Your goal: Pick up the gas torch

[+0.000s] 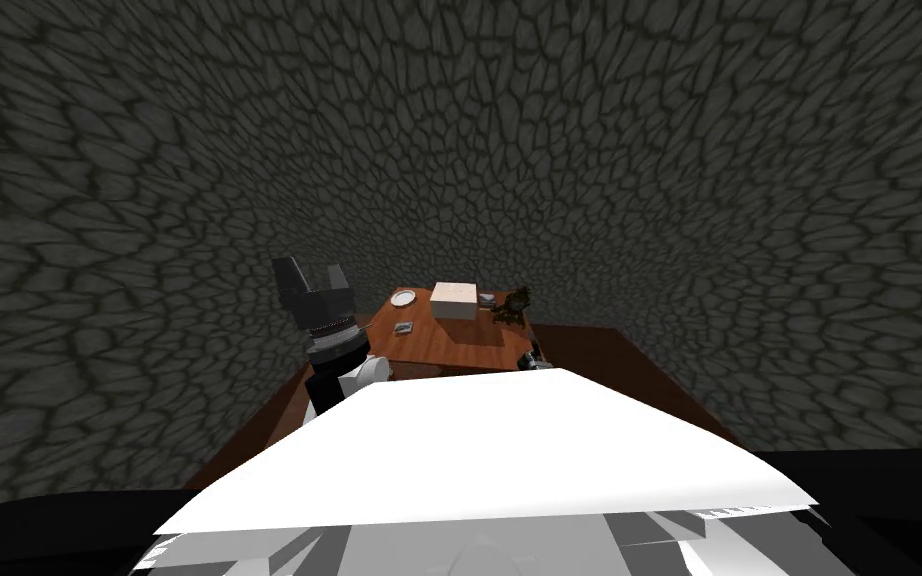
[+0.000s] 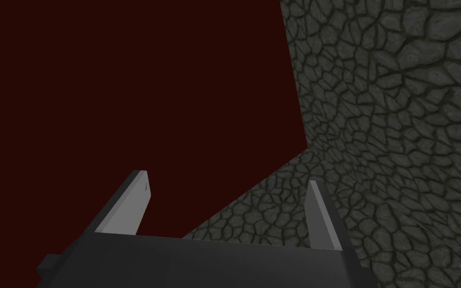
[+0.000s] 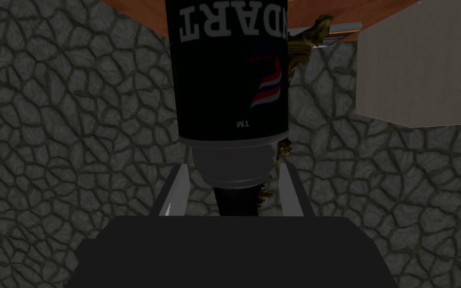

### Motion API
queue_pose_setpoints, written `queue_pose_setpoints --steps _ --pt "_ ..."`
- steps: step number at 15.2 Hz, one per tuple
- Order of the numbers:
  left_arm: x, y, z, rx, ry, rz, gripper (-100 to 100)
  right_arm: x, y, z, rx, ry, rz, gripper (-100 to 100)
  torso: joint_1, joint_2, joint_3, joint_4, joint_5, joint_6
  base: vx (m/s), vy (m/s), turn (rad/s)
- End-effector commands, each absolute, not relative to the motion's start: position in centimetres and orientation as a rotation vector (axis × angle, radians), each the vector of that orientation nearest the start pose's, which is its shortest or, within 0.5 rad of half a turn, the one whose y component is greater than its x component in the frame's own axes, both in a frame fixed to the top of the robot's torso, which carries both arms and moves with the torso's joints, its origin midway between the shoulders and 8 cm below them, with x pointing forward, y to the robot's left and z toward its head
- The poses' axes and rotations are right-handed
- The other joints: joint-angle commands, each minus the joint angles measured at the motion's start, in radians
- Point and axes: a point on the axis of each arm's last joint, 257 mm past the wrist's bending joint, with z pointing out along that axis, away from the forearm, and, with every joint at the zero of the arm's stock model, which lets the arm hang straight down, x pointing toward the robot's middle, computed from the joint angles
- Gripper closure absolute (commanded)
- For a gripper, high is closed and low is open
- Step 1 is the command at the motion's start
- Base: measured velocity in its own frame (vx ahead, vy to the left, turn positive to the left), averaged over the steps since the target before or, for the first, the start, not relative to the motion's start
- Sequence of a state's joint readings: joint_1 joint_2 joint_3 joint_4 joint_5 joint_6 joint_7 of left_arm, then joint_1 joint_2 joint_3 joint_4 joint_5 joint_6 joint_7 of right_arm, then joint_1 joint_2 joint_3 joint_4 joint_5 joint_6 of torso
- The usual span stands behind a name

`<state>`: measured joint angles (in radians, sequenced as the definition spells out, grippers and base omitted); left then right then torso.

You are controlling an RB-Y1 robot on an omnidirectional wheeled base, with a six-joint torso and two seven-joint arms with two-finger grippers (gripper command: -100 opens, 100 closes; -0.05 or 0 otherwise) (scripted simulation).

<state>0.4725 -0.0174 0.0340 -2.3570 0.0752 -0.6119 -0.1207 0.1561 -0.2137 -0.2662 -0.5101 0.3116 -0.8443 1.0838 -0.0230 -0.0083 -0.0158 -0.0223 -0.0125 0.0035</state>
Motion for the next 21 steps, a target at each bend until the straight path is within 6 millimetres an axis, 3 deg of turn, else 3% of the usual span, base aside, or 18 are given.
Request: queue_pose_setpoints --steps 1,2,3,7,8,12,13,14,17,18,19,20,21 --pt "30.2 29.1 8.5 -0.502 0.426 -1.249 0 27.5 -41.6 -51.7 0.276 1.918 -0.054 100 0.000 0.000 0.000 0.000 0.000 0.000 -0.099 0.041 0.479" --pt "30.2 29.1 8.5 -0.502 0.426 -1.249 0 27.4 -42.0 -51.6 0.297 1.909 -0.058 100 0.000 0.000 0.000 0.000 -0.001 -0.001 -0.067 0.024 0.286" --pt "30.2 29.1 8.5 -0.502 0.426 -1.249 0 25.9 -44.6 -51.9 0.306 1.931 -0.118 100 -0.001 -0.001 -0.001 0.000 -0.001 0.000 -0.099 0.046 0.369" --pt "30.2 29.1 8.5 -0.502 0.426 -1.249 0 25.7 -46.0 -51.4 0.391 1.893 -0.137 100 -0.001 -0.001 0.000 0.000 -0.001 -0.001 -0.082 0.039 0.304" --pt "30.2 29.1 8.5 -0.502 0.426 -1.249 0 24.1 -48.7 -51.5 0.405 1.910 -0.202 100 -0.002 -0.003 -0.002 -0.001 -0.001 0.000 -0.060 0.061 0.390" --pt "30.2 29.1 8.5 -0.502 0.426 -1.249 0 23.7 -50.0 -51.0 0.483 1.871 -0.222 100 -0.001 -0.001 -0.001 0.000 0.000 0.000 -0.075 0.046 0.285" --pt "30.2 29.1 8.5 -0.502 0.426 -1.249 0 22.9 -52.7 -50.2 0.485 1.862 -0.284 100 -0.001 -0.003 -0.001 0.000 0.000 0.001 -0.070 0.064 0.319" --pt "30.2 29.1 8.5 -0.502 0.426 -1.249 0 21.9 -53.0 -50.7 0.519 1.873 -0.295 100 -0.001 -0.002 -0.001 0.000 0.000 -0.001 -0.103 0.086 0.512" --pt "30.2 29.1 8.5 -0.502 0.426 -1.249 0 21.5 -53.9 -50.4 0.574 1.842 -0.310 100 0.000 -0.001 0.000 0.001 0.001 -0.001 -0.053 0.041 0.233" --pt "30.2 29.1 8.5 -0.502 0.426 -1.249 0 20.5 -56.6 -49.4 0.577 1.831 -0.375 100 0.000 -0.002 -0.001 0.000 0.001 0.001 -0.063 0.060 0.296" --pt "30.2 29.1 8.5 -0.502 0.426 -1.249 0 21.0 -56.9 -48.8 0.589 1.804 -0.376 100 0.000 -0.002 0.000 0.001 0.002 0.000 -0.102 0.087 0.486" --pt "30.2 29.1 8.5 -0.502 0.426 -1.249 0 19.2 -57.2 -49.8 0.632 1.826 -0.394 100 0.002 -0.001 0.001 0.002 0.002 -0.002 -0.083 0.076 0.464" --pt "30.2 29.1 8.5 -0.502 0.426 -1.249 0 19.5 -57.6 -49.3 0.649 1.801 -0.397 100 0.003 0.000 0.001 0.002 0.002 -0.002 -0.047 0.051 0.241"
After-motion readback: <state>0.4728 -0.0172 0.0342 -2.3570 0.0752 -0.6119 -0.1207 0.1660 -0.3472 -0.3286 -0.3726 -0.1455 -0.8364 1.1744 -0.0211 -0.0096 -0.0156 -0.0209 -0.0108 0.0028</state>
